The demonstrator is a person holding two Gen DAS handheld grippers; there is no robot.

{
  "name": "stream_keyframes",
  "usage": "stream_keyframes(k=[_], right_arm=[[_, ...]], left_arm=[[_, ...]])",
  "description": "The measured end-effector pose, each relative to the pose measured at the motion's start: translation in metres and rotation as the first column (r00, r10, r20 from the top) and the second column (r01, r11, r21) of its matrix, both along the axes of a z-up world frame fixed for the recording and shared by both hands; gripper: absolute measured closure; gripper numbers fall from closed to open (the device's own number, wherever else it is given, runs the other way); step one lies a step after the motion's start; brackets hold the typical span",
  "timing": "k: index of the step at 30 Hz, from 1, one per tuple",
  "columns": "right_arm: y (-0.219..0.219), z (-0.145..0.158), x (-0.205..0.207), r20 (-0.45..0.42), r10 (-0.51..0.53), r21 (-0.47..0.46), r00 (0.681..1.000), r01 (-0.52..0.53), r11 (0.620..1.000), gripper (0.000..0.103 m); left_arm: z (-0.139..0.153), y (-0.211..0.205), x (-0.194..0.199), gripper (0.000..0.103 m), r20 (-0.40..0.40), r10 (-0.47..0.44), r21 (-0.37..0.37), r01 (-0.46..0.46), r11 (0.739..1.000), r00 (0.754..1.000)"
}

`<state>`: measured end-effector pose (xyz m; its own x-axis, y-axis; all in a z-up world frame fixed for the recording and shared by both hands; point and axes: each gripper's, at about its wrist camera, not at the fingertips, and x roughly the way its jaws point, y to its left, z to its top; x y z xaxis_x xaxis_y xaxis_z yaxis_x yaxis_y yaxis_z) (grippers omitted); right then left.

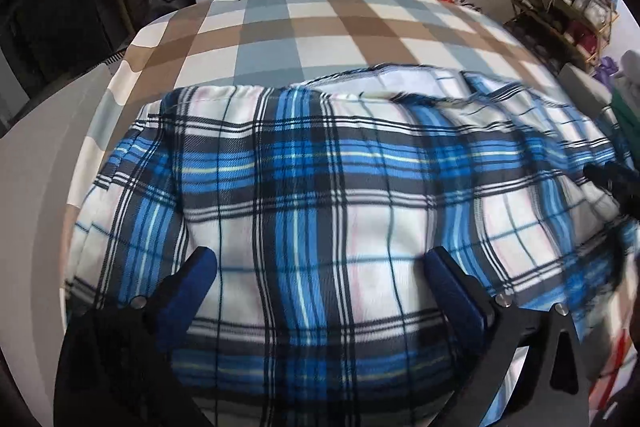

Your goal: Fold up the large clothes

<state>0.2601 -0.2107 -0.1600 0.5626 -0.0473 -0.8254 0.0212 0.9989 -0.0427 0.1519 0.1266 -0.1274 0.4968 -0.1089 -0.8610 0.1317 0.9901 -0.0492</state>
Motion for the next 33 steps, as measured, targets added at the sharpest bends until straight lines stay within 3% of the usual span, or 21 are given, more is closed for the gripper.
stream_keyframes(k=[3, 5, 6, 10, 11, 13, 15, 17, 18, 20, 22, 23, 25, 26, 27, 29, 31, 33], right_arm=[[-0.028, 0.003, 0.003, 0.026, -0.089, -0.046, 0.996, 0.09, 0.995, 0.02], [-0.048, -0.018, 0.012, -0.056, -0.121, -0.013, 0.991, 0.121, 0.993, 0.019], [-0.054, -0.032, 0.019, -0.109, -0.108, 0.009, 0.988, 0.11, 0.994, 0.016], [-0.056, -0.027, 0.021, -0.097, -0.091, 0.011, 0.991, 0.093, 0.996, 0.017], [-0.059, -0.016, 0.014, -0.06, -0.094, 0.044, 0.994, 0.096, 0.994, 0.023], [-0.065, 0.0, 0.0, 0.009, -0.102, 0.061, 0.995, 0.101, 0.993, 0.022], [-0.071, 0.006, -0.019, 0.044, -0.129, 0.058, 0.991, 0.126, 0.99, 0.021], [-0.081, -0.001, -0.031, 0.02, -0.153, 0.113, 0.988, 0.15, 0.982, 0.021], [-0.086, -0.009, -0.033, -0.009, -0.158, 0.139, 0.987, 0.158, 0.978, 0.021], [-0.086, -0.029, -0.024, -0.085, -0.14, 0.139, 0.986, 0.151, 0.979, 0.019], [-0.079, -0.025, -0.023, -0.053, -0.134, 0.081, 0.99, 0.138, 0.987, 0.02], [-0.077, -0.016, -0.028, -0.047, -0.124, 0.1, 0.991, 0.128, 0.987, 0.025], [-0.083, 0.006, -0.051, 0.025, -0.122, 0.249, 0.992, 0.112, 0.962, 0.024], [-0.091, 0.017, -0.069, 0.072, -0.146, 0.327, 0.987, 0.115, 0.938, 0.017], [-0.101, 0.028, -0.097, 0.121, -0.187, 0.418, 0.975, 0.121, 0.9, 0.007], [-0.113, 0.029, -0.131, 0.157, -0.228, 0.53, 0.961, 0.113, 0.841, 0.0], [-0.124, 0.017, -0.158, 0.127, -0.261, 0.636, 0.957, 0.123, 0.762, 0.0], [-0.131, -0.003, -0.167, 0.008, -0.289, 0.723, 0.957, 0.194, 0.663, 0.0]], left_arm=[[0.007, 0.009, -0.005, 0.002, 0.037, 0.044, 0.045, -0.045, 0.998, 0.998], [-0.018, 0.014, 0.013, 0.001, -0.023, 0.052, 0.035, -0.051, 0.998, 0.998], [-0.025, 0.019, 0.015, 0.001, -0.033, 0.058, -0.01, -0.059, 0.998, 0.998], [-0.023, 0.012, 0.019, 0.002, -0.035, 0.068, 0.004, -0.067, 0.998, 0.997], [-0.018, 0.014, 0.016, 0.002, -0.038, 0.084, -0.02, -0.085, 0.996, 0.996], [-0.01, 0.019, 0.01, 0.002, -0.013, 0.1, -0.061, -0.1, 0.993, 0.995], [-0.014, 0.023, 0.008, 0.002, -0.012, 0.118, -0.045, -0.118, 0.992, 0.993], [-0.033, 0.029, 0.009, 0.002, -0.059, 0.122, -0.047, -0.124, 0.991, 0.991], [-0.036, 0.028, 0.012, 0.001, -0.039, 0.117, -0.044, -0.118, 0.992, 0.992], [-0.04, 0.014, 0.011, 0.0, 0.002, 0.097, 0.039, -0.097, 0.995, 0.995], [-0.039, 0.017, 0.021, 0.001, -0.053, 0.126, 0.02, -0.125, 0.992, 0.991], [-0.033, 0.021, 0.022, 0.002, -0.085, 0.15, -0.011, -0.152, 0.988, 0.985], [-0.012, 0.023, 0.01, 0.005, -0.051, 0.171, -0.108, -0.176, 0.978, 0.984], [-0.003, 0.019, 0.003, 0.005, -0.032, 0.16, -0.148, -0.163, 0.976, 0.987], [0.008, 0.009, -0.005, 0.005, -0.009, 0.123, -0.188, -0.122, 0.975, 0.992], [0.02, -0.02, -0.015, 0.005, 0.03, 0.032, -0.214, -0.025, 0.976, 0.999], [0.021, -0.054, -0.019, 0.005, 0.061, -0.058, -0.178, 0.068, 0.982, 0.996], [0.01, -0.086, -0.015, 0.005, 0.055, -0.129, -0.118, 0.135, 0.984, 0.99]])
